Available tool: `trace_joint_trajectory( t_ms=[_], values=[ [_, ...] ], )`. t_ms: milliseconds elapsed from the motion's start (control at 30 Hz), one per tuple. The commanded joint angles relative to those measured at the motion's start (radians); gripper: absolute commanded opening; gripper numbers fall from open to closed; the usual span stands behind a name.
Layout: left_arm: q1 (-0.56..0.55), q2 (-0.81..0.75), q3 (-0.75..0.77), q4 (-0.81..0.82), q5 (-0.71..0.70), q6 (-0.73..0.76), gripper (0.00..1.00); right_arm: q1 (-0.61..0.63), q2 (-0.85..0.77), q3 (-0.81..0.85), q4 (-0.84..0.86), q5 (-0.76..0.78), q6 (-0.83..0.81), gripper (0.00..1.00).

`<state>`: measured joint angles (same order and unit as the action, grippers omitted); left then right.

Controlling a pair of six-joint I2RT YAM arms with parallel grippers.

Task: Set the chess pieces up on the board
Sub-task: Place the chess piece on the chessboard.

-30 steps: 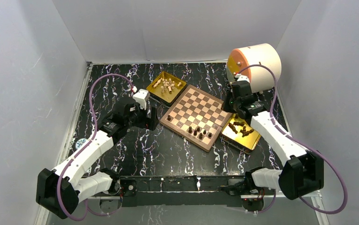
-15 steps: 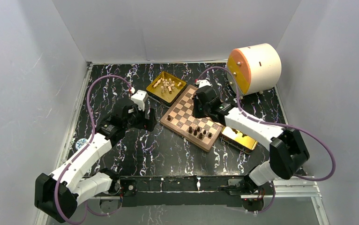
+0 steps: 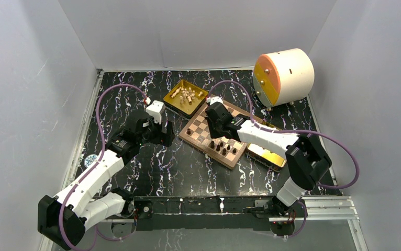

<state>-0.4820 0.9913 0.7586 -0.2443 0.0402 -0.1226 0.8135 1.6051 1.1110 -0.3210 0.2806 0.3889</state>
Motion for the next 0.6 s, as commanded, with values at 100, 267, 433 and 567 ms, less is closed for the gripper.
trace_joint_trajectory(
  t_ms=[100, 267, 433, 567],
  values=[
    [-0.006, -0.026, -0.008, -0.010, -0.014, 0.014, 0.92, 0.013, 0.016, 0.029, -0.039, 0.069, 0.017, 0.14],
    [-0.006, -0.026, -0.009, -0.009, -0.015, 0.014, 0.93, 0.014, 0.018, 0.009, -0.024, 0.073, 0.027, 0.14],
    [-0.006, -0.024, -0.008, -0.010, -0.015, 0.013, 0.92, 0.013, 0.024, 0.002, -0.007, 0.058, 0.044, 0.15],
    [-0.006, -0.025, -0.008, -0.010, -0.016, 0.014, 0.92, 0.013, 0.031, 0.003, -0.021, 0.072, 0.058, 0.15]
  ],
)
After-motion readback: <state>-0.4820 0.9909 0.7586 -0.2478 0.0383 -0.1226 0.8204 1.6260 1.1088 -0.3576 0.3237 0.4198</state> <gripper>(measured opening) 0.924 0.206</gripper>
